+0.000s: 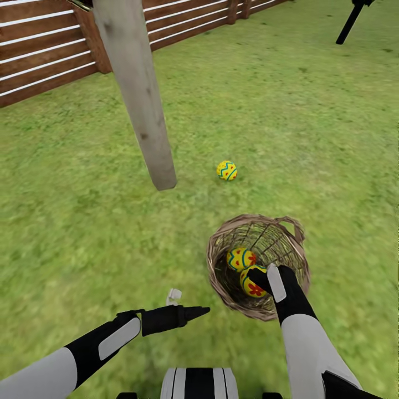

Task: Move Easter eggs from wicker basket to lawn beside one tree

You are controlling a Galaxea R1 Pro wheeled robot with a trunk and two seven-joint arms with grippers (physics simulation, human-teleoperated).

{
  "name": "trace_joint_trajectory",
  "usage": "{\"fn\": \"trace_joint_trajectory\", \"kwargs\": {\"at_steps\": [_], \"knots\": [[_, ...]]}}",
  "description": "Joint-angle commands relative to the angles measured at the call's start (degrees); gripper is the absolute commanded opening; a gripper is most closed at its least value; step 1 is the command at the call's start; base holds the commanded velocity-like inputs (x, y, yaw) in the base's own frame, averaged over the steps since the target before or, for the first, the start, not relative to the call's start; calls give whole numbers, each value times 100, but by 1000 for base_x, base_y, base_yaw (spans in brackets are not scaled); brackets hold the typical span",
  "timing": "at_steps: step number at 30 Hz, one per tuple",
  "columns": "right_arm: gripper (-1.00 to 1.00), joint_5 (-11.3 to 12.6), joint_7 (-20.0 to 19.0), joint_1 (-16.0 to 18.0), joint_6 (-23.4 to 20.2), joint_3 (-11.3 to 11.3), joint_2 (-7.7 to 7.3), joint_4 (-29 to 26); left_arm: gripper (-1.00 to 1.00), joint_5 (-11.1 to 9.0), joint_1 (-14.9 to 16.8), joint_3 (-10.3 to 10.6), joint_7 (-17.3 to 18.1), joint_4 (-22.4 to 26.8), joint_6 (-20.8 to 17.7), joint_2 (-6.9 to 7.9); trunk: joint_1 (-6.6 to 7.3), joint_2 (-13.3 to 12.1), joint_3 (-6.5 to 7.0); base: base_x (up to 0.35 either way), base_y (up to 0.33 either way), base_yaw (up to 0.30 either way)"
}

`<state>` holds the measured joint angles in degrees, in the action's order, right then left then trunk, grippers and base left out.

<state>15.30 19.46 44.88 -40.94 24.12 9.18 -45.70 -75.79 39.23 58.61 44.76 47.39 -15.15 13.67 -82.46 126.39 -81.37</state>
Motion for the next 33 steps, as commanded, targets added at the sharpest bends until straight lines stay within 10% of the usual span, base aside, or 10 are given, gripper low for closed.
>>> {"fn": "trace_joint_trajectory", "kwargs": {"at_steps": [1, 15, 33], "knots": [[-100, 61, 49, 3, -10, 14, 5, -9, 100, -59, 6, 19, 6, 6, -44, 4, 23, -40, 15, -2, 0, 0], [-100, 61, 49, 3, -10, 4, 5, -103, 100, -62, 6, 19, 4, -1, -33, 4, 331, -601, 276, -35, 0, 0], [-100, 61, 40, 3, -2, -553, 4, -194, 100, -23, 6, 19, -20, -1, -24, -5, 726, -1323, 618, -85, 0, 0]]}}
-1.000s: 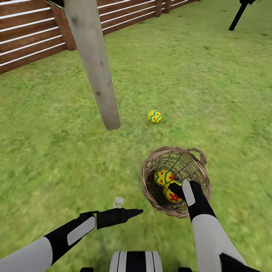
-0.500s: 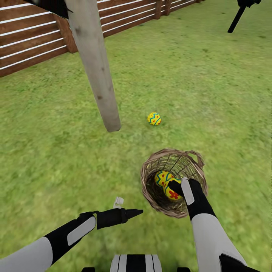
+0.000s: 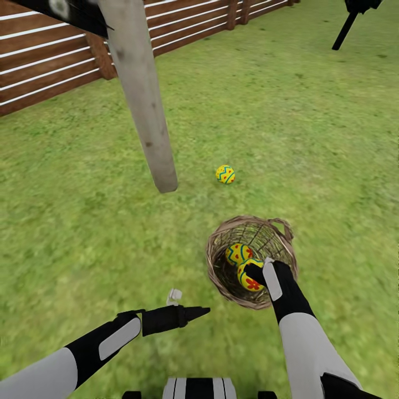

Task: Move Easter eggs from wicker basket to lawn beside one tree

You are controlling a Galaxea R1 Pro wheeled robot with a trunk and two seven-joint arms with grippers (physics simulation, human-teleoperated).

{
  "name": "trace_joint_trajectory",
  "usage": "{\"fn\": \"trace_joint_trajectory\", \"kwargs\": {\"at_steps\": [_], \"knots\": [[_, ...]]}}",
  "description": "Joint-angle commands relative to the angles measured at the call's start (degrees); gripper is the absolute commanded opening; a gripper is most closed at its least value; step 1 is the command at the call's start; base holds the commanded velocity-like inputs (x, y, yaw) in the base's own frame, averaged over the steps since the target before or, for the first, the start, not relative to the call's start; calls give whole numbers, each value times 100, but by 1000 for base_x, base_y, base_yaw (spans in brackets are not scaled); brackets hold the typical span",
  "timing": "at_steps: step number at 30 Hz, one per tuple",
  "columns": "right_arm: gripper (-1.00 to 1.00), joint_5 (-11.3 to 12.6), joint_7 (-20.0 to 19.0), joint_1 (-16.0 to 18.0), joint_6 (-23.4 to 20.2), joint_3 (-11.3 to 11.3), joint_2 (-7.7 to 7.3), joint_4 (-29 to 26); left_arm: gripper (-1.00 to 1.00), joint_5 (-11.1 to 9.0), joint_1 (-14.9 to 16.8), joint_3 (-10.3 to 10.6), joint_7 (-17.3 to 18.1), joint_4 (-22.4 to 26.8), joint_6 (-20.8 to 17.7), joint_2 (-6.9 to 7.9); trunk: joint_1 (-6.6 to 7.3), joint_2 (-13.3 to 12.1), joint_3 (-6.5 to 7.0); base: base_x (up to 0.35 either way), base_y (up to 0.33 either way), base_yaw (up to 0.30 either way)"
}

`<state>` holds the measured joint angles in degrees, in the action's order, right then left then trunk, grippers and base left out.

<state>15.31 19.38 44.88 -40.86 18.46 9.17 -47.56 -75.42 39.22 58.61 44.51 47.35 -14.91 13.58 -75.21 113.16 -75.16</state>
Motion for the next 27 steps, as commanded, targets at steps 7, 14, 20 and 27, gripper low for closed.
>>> {"fn": "trace_joint_trajectory", "kwargs": {"at_steps": [7, 14, 20, 27], "knots": [[-100, 60, 47, 3, -10, -304, 0, -171, 100, -55, 6, 19, 5, -4, -41, -85, 155, -281, 126, 0, 0, 0], [-100, 60, 48, 3, -12, -326, 1, -214, 100, -56, 6, 19, 5, -15, -47, -110, 308, -561, 311, 0, 0, 0], [-100, 60, 41, 3, -19, -335, 6, -313, 100, -78, 6, -13, 9, -39, -59, -74, 440, -802, 474, 0, 0, 0], [-100, 65, 31, 3, -179, -343, 6, -316, 100, -87, 6, -35, 83, -206, -99, -45, 594, -1083, 664, 0, 0, 0]]}}
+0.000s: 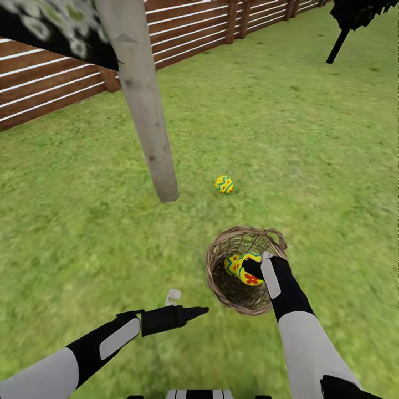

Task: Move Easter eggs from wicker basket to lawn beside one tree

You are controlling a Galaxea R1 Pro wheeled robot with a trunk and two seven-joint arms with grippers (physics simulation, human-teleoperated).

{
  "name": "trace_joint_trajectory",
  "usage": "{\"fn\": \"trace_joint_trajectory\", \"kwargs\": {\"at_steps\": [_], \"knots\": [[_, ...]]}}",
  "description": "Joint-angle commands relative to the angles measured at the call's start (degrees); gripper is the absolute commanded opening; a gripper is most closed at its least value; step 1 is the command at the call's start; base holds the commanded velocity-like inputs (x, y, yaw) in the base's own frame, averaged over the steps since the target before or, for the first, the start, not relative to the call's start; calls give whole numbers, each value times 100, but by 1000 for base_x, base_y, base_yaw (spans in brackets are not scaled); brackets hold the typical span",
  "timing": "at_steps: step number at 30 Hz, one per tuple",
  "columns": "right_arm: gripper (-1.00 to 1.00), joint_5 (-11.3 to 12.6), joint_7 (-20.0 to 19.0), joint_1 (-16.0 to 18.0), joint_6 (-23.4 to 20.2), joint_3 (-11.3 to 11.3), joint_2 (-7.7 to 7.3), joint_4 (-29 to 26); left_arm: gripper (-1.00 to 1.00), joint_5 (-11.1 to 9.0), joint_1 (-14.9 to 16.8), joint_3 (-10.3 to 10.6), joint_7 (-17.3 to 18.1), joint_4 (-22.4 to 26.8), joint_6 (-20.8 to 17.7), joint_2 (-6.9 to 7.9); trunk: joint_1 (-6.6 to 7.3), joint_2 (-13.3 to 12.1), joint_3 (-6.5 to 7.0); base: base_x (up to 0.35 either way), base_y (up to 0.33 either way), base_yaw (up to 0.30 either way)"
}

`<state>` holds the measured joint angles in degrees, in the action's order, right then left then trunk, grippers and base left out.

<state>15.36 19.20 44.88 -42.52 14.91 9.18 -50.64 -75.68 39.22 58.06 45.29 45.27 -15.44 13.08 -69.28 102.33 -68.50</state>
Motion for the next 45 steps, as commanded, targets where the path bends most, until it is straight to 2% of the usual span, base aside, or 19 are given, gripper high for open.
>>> {"fn": "trace_joint_trajectory", "kwargs": {"at_steps": [1, 26, 30, 38, 41, 45], "knots": [[-100, 59, 49, 3, -22, 12, 5, -7, 100, -57, 6, 21, 6, 1, -47, -1, 23, -40, 25, 0, 0, 0], [-100, 62, 23, 3, -43, 12, 11, -4, 100, -69, 6, 21, -2, 17, -51, -11, 572, -1042, 703, -42, 0, 0], [-100, 56, -611, 3, -53, 20, -3, -7, 100, -69, 6, 21, -2, 16, -53, -24, 660, -1203, 812, -212, 31, 0], [-100, 55, -757, 3, -55, 41, -69, -7, 100, -68, 6, 26, -2, 16, -47, -33, 835, -1524, 1029, -138, 1, 0], [-100, 55, -1141, 3, -56, 46, -87, 8, 100, -69, 6, 30, -8, 9, -47, -38, 901, -1644, 1110, -100, 20, 0], [-100, 55, -1468, 3, -59, 47, -92, 10, 100, -69, 6, 30, -20, 10, -47, -42, 989, -1804, 1219, -110, 28, 0]]}}
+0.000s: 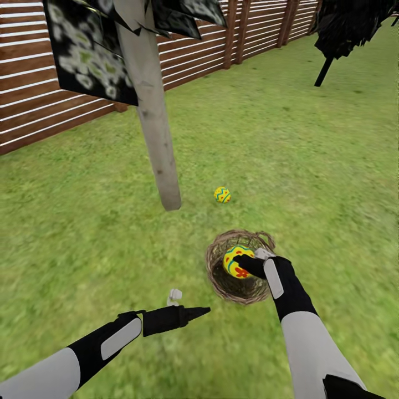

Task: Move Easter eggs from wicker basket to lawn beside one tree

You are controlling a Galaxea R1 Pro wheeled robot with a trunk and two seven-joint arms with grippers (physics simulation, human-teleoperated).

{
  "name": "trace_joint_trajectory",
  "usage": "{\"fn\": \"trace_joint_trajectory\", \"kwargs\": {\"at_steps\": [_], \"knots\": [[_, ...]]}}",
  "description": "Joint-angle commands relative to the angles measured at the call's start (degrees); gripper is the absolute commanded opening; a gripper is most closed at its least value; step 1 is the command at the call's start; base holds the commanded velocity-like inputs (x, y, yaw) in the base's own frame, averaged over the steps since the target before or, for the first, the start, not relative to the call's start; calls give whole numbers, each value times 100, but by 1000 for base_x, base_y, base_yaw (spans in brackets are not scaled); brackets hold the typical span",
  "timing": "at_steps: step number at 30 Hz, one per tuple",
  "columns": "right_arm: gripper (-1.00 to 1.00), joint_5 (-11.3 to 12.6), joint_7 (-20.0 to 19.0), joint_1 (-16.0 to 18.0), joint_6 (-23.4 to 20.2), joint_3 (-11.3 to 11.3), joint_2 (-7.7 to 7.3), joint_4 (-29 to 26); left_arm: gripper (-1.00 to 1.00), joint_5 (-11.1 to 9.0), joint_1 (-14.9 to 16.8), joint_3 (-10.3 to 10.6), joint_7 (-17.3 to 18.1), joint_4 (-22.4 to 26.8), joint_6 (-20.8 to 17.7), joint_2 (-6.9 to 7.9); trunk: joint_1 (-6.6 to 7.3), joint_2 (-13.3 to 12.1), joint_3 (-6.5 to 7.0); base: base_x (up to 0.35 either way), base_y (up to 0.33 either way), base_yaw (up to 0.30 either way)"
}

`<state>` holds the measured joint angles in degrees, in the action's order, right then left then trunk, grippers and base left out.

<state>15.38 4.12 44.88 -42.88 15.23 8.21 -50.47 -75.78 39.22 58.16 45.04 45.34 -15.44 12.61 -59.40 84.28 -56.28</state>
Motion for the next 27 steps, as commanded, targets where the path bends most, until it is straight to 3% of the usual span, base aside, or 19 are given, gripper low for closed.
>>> {"fn": "trace_joint_trajectory", "kwargs": {"at_steps": [1, 6, 12, 21, 27], "knots": [[-100, 53, -19, 3, -25, 15, 1, -7, 100, -60, 6, 20, 5, 6, -47, 5, 23, -39, 24, -168, 1, 0], [-100, 53, -149, 3, -435, 24, -3, -24, 100, -60, 6, 21, 5, 13, -47, 5, 133, -240, 160, -190, 0, 0], [-100, 53, -220, 3, -474, 28, -71, -86, 100, -60, 6, 27, 5, 19, -46, 5, 264, -481, 321, -190, 0, 0], [-100, 53, -228, -4, -483, 58, -83, -539, 100, -62, 6, 29, 5, 17, -40, 5, 462, -842, 555, -9, 0, 0], [-100, 53, -228, -6, -484, 50, -79, -561, 100, -69, 6, 29, 14, 1, -22, 5, 594, -1082, 718, 0, 0, 0]]}}
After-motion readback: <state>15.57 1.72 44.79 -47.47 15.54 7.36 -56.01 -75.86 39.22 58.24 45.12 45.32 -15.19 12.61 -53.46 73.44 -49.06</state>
